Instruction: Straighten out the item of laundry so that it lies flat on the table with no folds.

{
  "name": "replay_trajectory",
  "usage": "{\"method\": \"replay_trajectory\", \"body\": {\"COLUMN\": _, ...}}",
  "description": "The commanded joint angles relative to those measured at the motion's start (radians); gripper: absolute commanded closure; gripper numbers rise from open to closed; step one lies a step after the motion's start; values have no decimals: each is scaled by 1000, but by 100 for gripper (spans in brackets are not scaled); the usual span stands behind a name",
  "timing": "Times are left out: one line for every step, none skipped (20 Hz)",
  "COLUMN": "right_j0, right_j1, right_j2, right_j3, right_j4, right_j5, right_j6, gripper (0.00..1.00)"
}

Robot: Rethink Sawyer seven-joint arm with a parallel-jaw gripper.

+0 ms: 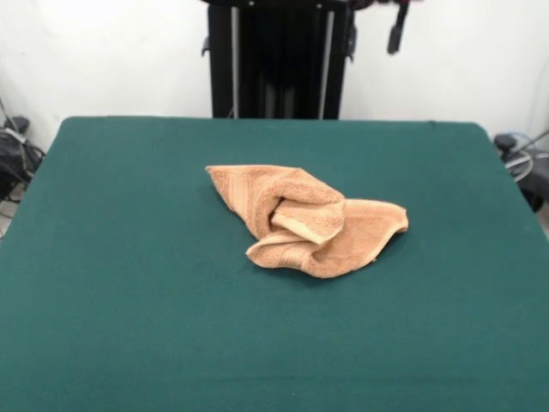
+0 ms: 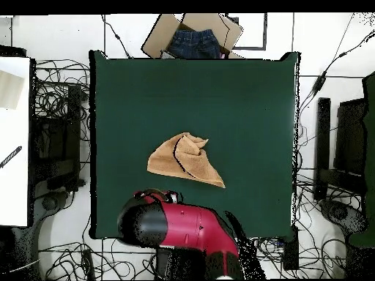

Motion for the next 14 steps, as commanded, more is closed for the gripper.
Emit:
{"method": "replay_trajectory", "body": {"right_j0": 3, "right_j1": 268, "right_j2": 97, "right_j3": -93, "right_j4": -61, "right_j5": -167, "right_j6": 79, "gripper": 0}}
{"method": "replay_trajectory", "body": {"right_j0": 7, "right_j1": 277, "right_j2": 91, "right_j3": -105, "right_j4": -67, "right_j5": -167, "right_j6": 80, "gripper": 0}}
{"method": "replay_trajectory", "body": {"right_j0": 10, "right_j1": 286, "right_j2": 85, "right_j3": -113, "right_j4": -72, "right_j5": -171, "right_j6": 83, "gripper": 0}}
{"method": "replay_trajectory", "body": {"right_j0": 13, "right_j1": 298, "right_j2": 79, "right_j3": -121, "right_j4": -74, "right_j5": -171, "right_j6": 84, "gripper": 0}}
{"method": "replay_trajectory", "body": {"right_j0": 14, "right_j1": 313, "right_j2": 77, "right_j3": -127, "right_j4": -78, "right_j5": -179, "right_j6": 83, "gripper": 0}}
{"method": "replay_trajectory", "body": {"right_j0": 11, "right_j1": 327, "right_j2": 79, "right_j3": -128, "right_j4": -81, "right_j5": -202, "right_j6": 84, "gripper": 0}}
{"method": "replay_trajectory", "body": {"right_j0": 2, "right_j1": 351, "right_j2": 84, "right_j3": -132, "right_j4": -84, "right_j5": -221, "right_j6": 81, "gripper": 0}}
{"method": "replay_trajectory", "body": {"right_j0": -6, "right_j1": 375, "right_j2": 89, "right_j3": -137, "right_j4": -87, "right_j5": -240, "right_j6": 78, "gripper": 0}}
{"method": "replay_trajectory", "body": {"right_j0": -15, "right_j1": 402, "right_j2": 95, "right_j3": -144, "right_j4": -93, "right_j5": -262, "right_j6": 74, "gripper": 0}}
{"method": "replay_trajectory", "body": {"right_j0": -19, "right_j1": 425, "right_j2": 94, "right_j3": -152, "right_j4": -99, "right_j5": -282, "right_j6": 75, "gripper": 0}}
{"method": "replay_trajectory", "body": {"right_j0": -16, "right_j1": 438, "right_j2": 88, "right_j3": -159, "right_j4": -105, "right_j5": -297, "right_j6": 79, "gripper": 0}}
{"method": "replay_trajectory", "body": {"right_j0": -10, "right_j1": 441, "right_j2": 82, "right_j3": -161, "right_j4": -109, "right_j5": -304, "right_j6": 87, "gripper": 0}}
{"method": "replay_trajectory", "body": {"right_j0": -4, "right_j1": 445, "right_j2": 76, "right_j3": -163, "right_j4": -113, "right_j5": -311, "right_j6": 94, "gripper": 0}}
{"method": "replay_trajectory", "body": {"right_j0": -1, "right_j1": 446, "right_j2": 74, "right_j3": -164, "right_j4": -114, "right_j5": -315, "right_j6": 99, "gripper": 0}}
